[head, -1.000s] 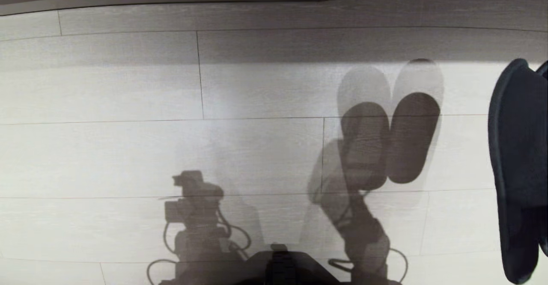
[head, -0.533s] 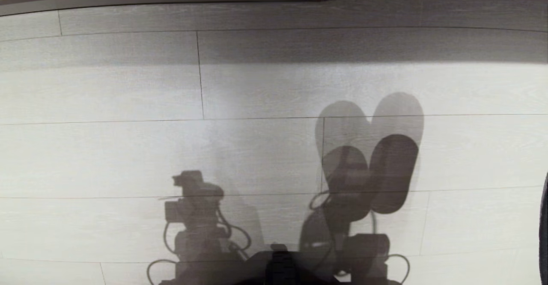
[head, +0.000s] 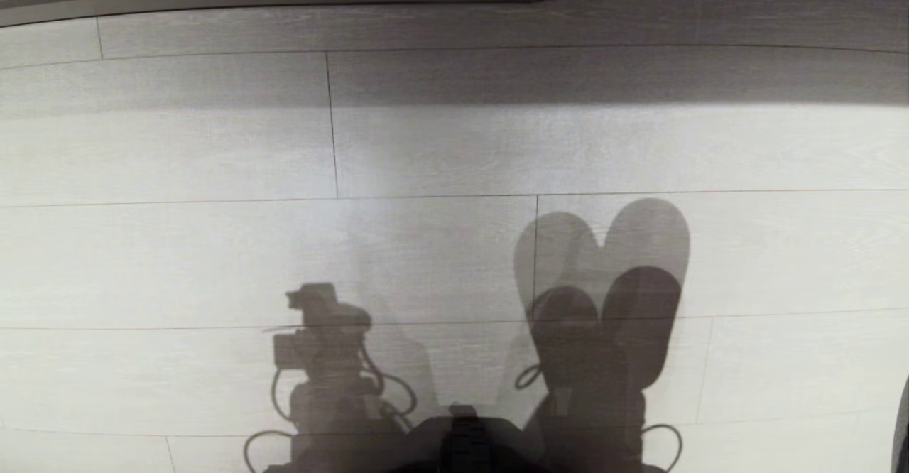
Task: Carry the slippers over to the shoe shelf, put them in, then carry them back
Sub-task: Place the slippers into the shoe cabinet
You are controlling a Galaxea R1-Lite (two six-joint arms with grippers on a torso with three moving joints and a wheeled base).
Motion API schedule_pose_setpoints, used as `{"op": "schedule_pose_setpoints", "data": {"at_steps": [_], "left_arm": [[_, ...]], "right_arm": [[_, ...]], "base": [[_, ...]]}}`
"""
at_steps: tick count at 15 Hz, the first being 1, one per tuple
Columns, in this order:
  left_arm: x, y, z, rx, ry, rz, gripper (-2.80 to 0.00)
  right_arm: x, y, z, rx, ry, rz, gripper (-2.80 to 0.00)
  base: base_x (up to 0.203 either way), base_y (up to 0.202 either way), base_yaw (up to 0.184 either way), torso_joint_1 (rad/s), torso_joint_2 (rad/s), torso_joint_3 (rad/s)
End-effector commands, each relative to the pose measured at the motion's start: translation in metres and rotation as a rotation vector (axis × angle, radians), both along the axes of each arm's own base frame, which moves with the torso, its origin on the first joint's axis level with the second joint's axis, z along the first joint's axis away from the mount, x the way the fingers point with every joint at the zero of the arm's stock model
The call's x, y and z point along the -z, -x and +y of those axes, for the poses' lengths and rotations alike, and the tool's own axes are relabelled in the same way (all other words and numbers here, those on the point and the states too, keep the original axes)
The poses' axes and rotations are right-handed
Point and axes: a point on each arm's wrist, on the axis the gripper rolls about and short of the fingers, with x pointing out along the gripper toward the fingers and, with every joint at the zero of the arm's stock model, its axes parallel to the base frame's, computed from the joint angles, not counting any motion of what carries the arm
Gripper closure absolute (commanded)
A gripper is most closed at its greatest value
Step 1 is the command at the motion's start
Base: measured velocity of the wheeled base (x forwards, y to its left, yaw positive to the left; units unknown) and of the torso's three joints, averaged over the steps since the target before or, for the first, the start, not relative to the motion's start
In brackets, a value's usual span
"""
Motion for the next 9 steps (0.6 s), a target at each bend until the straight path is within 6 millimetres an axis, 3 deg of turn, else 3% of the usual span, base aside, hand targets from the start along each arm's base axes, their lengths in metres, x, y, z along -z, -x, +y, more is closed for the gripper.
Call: {"op": "schedule_pose_setpoints", "data": {"at_steps": [1, 6, 9], "left_arm": [[0.0, 0.0, 0.0, -0.001, 0.001, -0.002, 0.0], [0.0, 0.0, 0.0, -0.001, -0.001, 0.0, 0.0], [0.0, 0.0, 0.0, -0.001, -0.001, -0.002, 0.0]], "right_arm": [[0.024, 0.003, 0.0, 0.016, -0.005, -0.012, 0.0], [0.043, 0.0, -0.005, 0.203, -0.019, 0.097, 0.0], [0.046, -0.001, -0.005, 0.203, -0.019, 0.097, 0.0]], "base": [[0.0, 0.0, 0.0, 0.0, 0.0, 0.0], [0.0, 0.0, 0.0, 0.0, 0.0, 0.0], [0.0, 0.0, 0.0, 0.0, 0.0, 0.0]]}}
